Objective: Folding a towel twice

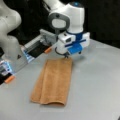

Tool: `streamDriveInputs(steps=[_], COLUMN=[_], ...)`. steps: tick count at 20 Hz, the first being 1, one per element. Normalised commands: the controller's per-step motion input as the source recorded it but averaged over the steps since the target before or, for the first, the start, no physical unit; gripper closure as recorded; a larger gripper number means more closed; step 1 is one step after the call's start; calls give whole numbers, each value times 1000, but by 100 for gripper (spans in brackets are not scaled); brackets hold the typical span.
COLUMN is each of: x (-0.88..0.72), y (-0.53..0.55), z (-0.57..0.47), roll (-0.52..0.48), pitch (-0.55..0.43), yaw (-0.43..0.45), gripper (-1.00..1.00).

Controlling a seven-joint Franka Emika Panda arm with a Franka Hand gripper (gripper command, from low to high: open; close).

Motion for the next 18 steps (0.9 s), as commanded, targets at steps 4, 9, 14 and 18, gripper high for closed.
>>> streamDriveInputs(steps=[4, 9, 14, 18], x=[-78, -44, 7, 13], y=[51, 86, 109, 97], z=[-172, -170, -136, -141], roll=[-254, -134, -3, 3], pitch=[18, 19, 34, 16], yaw=[160, 50, -10, -43], gripper=[-100, -100, -100, -100])
